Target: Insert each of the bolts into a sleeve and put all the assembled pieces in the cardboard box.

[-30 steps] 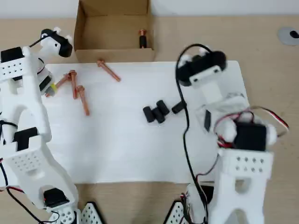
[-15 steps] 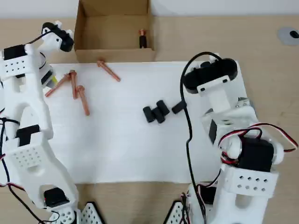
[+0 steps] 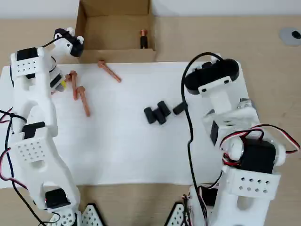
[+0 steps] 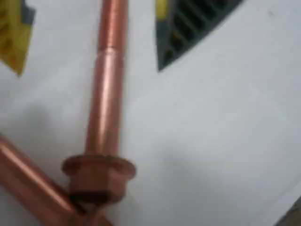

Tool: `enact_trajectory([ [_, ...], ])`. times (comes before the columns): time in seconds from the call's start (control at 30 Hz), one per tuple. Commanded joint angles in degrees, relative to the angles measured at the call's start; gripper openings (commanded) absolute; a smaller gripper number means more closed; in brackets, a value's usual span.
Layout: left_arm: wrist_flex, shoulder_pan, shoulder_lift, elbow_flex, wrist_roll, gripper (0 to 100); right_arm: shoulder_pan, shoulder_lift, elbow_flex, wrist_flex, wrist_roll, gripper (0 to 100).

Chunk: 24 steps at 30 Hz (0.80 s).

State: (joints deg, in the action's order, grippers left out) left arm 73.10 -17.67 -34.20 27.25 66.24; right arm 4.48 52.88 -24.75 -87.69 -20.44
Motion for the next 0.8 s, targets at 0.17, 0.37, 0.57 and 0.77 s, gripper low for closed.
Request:
enact_trajectory([
  [0.17, -1.14, 2.9, -0.22, 2.2, -0.18, 20, 0.84, 0.92, -0.04, -0.18, -0.26, 28.1],
  [0.37, -6.07, 2.99, -3.21, 2.2, -1.58, 20, 0.84, 1.01, -0.04, -0.18, -0.26, 28.1],
  [0.57, -6.95, 2.9, -5.85, 2.2, -1.76, 19, 0.84, 1.01, -0.04, -0.18, -0.26, 28.1],
  [0.77, -6.95, 3.78, -6.29, 2.2, -1.85, 3, 0.84, 1.01, -0.04, -0.18, -0.26, 28.1],
])
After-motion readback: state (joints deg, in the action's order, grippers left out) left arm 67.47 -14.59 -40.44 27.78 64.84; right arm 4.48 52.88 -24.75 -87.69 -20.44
